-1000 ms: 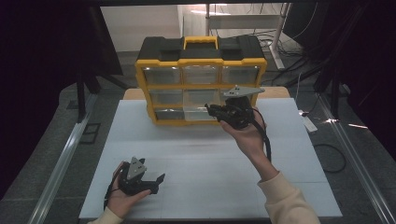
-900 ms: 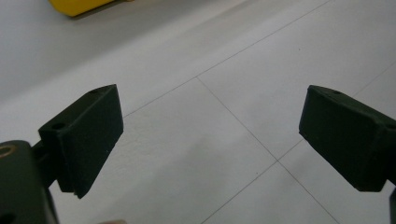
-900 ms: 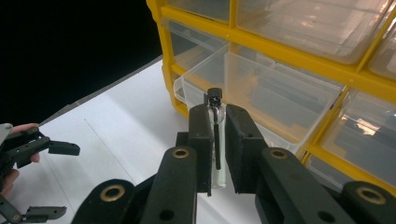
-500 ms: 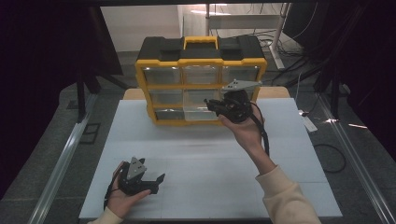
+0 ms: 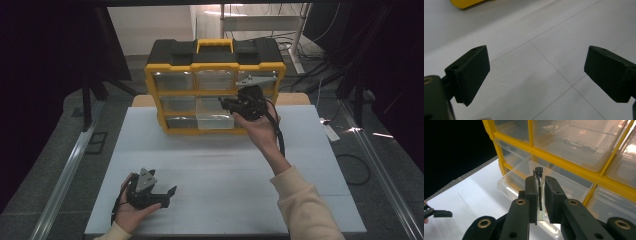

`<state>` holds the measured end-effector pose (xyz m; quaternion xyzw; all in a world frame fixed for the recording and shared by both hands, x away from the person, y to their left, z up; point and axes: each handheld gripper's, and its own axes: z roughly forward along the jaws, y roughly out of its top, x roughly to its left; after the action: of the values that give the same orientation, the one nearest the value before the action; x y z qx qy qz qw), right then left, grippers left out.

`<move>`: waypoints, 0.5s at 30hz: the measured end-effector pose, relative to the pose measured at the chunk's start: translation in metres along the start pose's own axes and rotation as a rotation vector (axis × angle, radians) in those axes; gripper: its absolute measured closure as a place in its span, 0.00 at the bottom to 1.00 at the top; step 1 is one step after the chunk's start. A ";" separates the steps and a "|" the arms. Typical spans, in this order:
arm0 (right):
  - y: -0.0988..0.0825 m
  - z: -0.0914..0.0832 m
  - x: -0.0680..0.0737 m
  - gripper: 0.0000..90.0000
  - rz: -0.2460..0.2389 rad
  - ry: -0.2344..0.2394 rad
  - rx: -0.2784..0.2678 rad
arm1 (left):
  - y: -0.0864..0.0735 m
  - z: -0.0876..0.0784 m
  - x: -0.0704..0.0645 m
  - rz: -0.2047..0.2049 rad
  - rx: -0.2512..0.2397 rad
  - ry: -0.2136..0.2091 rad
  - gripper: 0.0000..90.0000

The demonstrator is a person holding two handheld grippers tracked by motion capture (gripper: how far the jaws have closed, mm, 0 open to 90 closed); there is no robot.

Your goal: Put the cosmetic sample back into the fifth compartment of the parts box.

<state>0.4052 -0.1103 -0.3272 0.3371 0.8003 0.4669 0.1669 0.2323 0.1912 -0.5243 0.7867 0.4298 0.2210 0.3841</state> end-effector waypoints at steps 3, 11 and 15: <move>0.003 0.006 -0.003 0.90 0.000 -0.007 0.012 | 0.000 0.000 0.000 0.000 -0.002 -0.001 0.07; 0.014 0.019 -0.009 0.90 0.006 -0.002 0.022 | 0.000 0.000 0.000 0.001 0.000 -0.001 0.07; 0.016 0.024 -0.010 0.90 0.009 -0.004 0.031 | 0.000 0.000 0.001 0.000 -0.001 0.001 0.07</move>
<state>0.4327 -0.0968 -0.3263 0.3442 0.8057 0.4542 0.1613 0.2323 0.1919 -0.5242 0.7864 0.4300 0.2215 0.3842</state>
